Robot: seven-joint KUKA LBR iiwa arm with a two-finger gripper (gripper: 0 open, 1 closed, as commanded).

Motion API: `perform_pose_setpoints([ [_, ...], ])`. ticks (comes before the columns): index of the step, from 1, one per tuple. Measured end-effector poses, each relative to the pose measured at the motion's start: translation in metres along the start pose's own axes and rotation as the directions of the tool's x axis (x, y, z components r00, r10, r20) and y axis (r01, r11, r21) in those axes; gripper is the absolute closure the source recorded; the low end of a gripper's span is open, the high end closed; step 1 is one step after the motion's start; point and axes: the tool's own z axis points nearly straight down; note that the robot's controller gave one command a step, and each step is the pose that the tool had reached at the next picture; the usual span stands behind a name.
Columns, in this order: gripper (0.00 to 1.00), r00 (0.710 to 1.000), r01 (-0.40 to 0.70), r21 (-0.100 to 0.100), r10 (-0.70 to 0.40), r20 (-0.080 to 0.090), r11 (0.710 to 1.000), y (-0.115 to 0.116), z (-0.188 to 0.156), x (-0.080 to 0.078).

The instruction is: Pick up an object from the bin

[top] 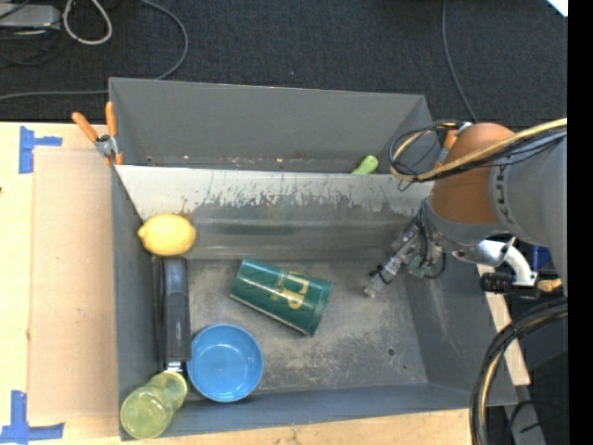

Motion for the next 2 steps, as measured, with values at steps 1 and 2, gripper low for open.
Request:
perform_pose_setpoints([
  [1, 0.00, 0.963, 0.269, -0.001, -0.269, 0.002, 0.963, 0.044, -0.099, 0.030],
  [2, 0.00, 0.994, 0.110, 0.012, -0.109, -0.015, 0.994, -0.019, -0.012, -0.007],
])
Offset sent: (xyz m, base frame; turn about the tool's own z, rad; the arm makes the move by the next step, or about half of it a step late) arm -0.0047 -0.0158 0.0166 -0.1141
